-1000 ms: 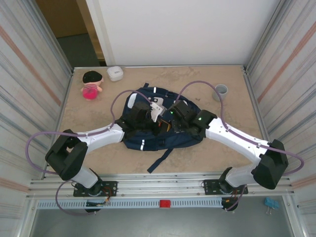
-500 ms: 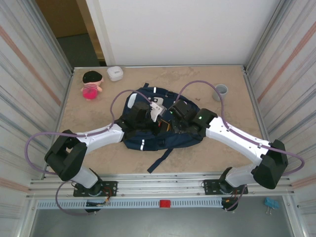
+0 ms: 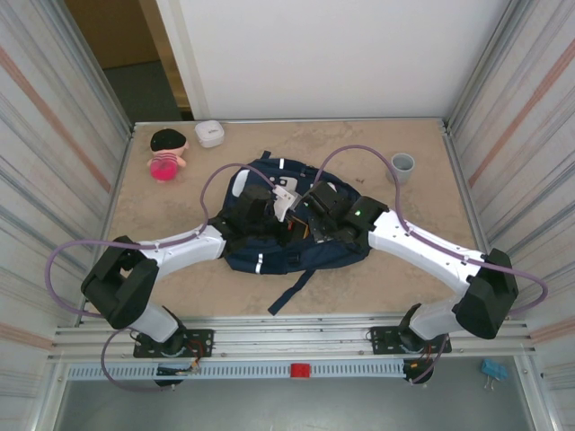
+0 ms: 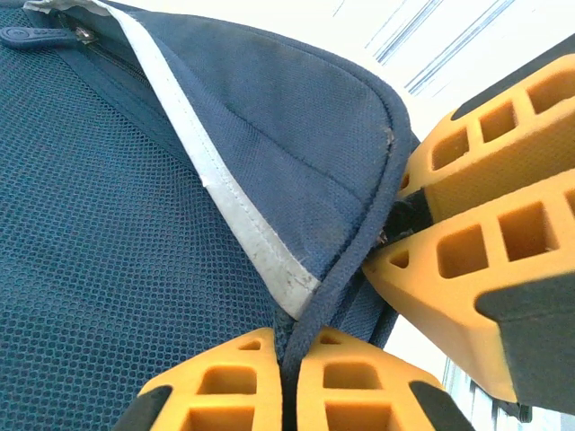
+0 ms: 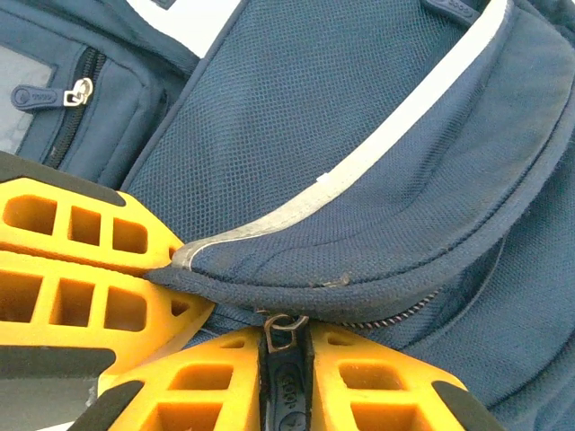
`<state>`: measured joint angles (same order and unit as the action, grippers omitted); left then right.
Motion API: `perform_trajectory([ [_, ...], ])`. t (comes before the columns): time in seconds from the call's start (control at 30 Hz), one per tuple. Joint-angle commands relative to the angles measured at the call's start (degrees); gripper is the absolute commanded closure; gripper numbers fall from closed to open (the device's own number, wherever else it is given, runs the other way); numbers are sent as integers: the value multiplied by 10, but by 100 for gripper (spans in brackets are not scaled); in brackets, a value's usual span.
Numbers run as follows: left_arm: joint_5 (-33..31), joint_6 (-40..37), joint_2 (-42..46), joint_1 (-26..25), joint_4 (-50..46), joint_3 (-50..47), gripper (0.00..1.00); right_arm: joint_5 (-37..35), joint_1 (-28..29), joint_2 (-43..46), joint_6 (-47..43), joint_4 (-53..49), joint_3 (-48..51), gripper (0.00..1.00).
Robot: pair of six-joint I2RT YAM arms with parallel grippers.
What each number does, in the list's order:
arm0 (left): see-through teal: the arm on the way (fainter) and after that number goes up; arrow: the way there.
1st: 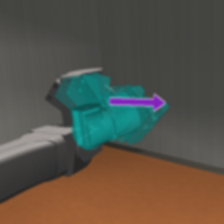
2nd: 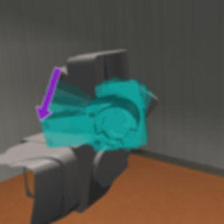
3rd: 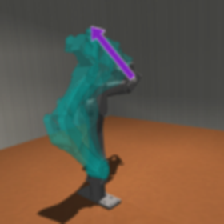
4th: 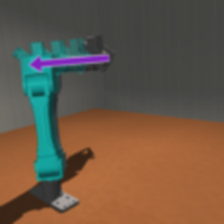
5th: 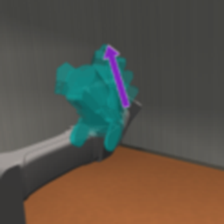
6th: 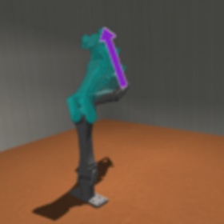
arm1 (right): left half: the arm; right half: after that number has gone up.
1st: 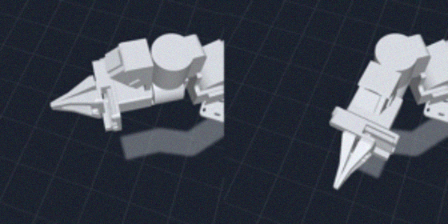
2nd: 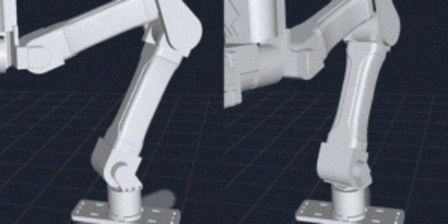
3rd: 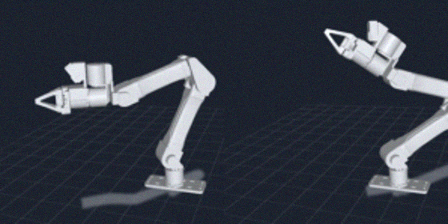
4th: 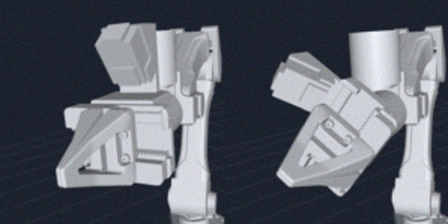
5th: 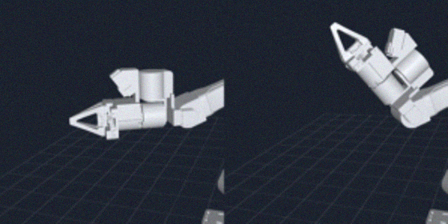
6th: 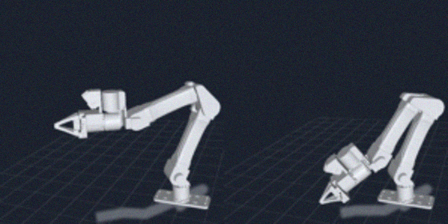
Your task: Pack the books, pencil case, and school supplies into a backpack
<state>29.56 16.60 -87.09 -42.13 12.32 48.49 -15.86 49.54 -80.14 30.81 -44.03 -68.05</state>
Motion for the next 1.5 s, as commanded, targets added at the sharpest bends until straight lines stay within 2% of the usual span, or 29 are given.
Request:
perform_trajectory([
  [0.0, 28, 19, 25, -2, 23, 1, 100, -49, -8, -1, 4, -22, -7, 83],
  [0.1, 28, 19, 26, -2, 23, 1, 100, -48, -12, -16, 11, -40, -18, 81],
  [0.2, 28, 18, 27, -2, 23, 1, 100, -84, 2, -36, 17, -67, -35, 74],
  [0.4, 27, 17, 28, -3, 22, 2, 100, -111, 25, -56, 16, -86, -50, 73],
  [0.57, 27, 17, 30, -3, 21, -1, 100, -118, 24, -61, 14, -91, -56, 90],
  [0.7, 26, 16, 32, -3, 21, 0, 100, -47, -4, -27, 10, -53, -36, 97],
  [0.83, 25, 10, 35, -3, 19, -3, 100, 63, -53, 6, 14, 3, 9, 97],
  [0.97, 16, 2, 38, -3, 13, -7, 100, 63, -64, 1, -2, -21, 6, 100],
  [1.13, -79, -28, 49, -3, -84, 3, 99, 106, -84, 21, -55, -47, -4, 100],
  [1.17, -93, -32, 54, -3, -98, 3, 94, 128, -88, 22, -67, -50, -5, 100],
  [1.2, -104, -30, 60, -3, -109, 2, 85, 165, -91, 20, -84, -52, -6, 100],
  [1.23, -110, -23, 67, -3, -115, 1, 73, 198, -91, 15, -98, -53, -6, 100],
  [1.27, -114, -9, 76, -4, -123, 0, 54, 219, -89, 9, -100, -55, -4, 100],
  [1.3, -118, 8, 89, -6, -133, -1, 42, 232, -86, 5, -99, -57, -1, 100],
  [1.4, -178, 89, 142, -10, -207, -4, 24, 223, -85, 6, -91, -64, 6, 100],
  [1.47, -223, 170, 182, -8, -262, -14, 18, 222, -88, 15, -87, -62, 9, 100],
])
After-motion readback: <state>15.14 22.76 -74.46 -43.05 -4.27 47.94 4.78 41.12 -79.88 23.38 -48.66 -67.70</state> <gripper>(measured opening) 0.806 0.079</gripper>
